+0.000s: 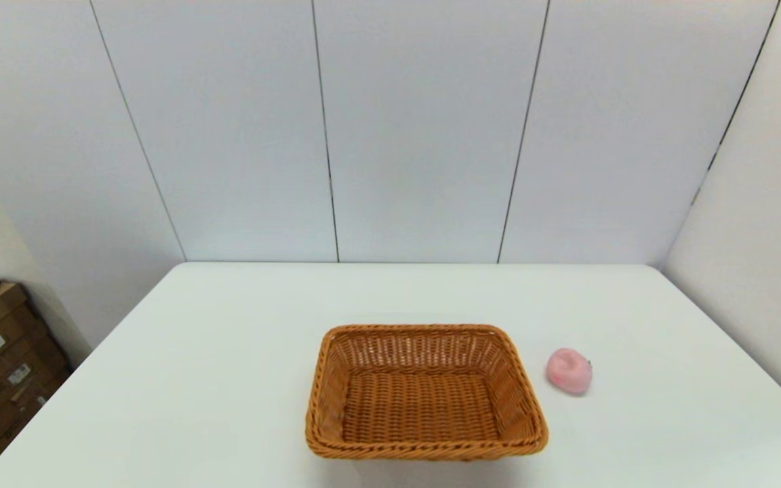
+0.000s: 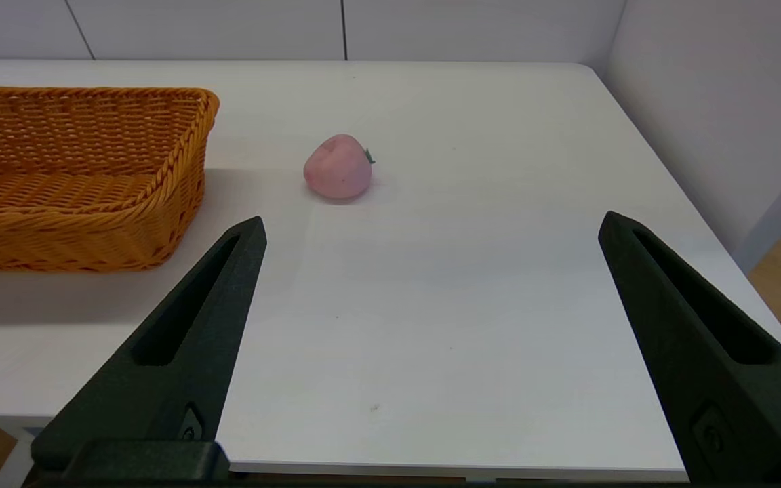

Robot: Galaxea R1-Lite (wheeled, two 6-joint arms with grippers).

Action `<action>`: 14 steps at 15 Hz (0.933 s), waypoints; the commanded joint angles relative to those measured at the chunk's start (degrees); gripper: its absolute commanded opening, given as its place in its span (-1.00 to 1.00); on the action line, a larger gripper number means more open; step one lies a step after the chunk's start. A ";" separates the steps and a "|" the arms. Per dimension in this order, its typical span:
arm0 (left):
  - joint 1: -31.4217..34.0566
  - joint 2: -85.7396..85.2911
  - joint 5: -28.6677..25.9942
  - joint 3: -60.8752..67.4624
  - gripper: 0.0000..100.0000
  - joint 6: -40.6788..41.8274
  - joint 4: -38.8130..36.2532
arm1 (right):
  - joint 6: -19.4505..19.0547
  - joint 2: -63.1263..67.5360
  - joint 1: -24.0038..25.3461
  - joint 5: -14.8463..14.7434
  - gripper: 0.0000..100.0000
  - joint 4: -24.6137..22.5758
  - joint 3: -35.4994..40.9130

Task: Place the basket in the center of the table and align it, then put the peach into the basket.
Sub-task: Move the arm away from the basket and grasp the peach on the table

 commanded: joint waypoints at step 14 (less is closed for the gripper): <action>0.66 -10.83 -3.78 1.72 1.00 -2.82 -0.24 | 8.79 11.87 -0.07 -0.38 1.00 2.32 -12.40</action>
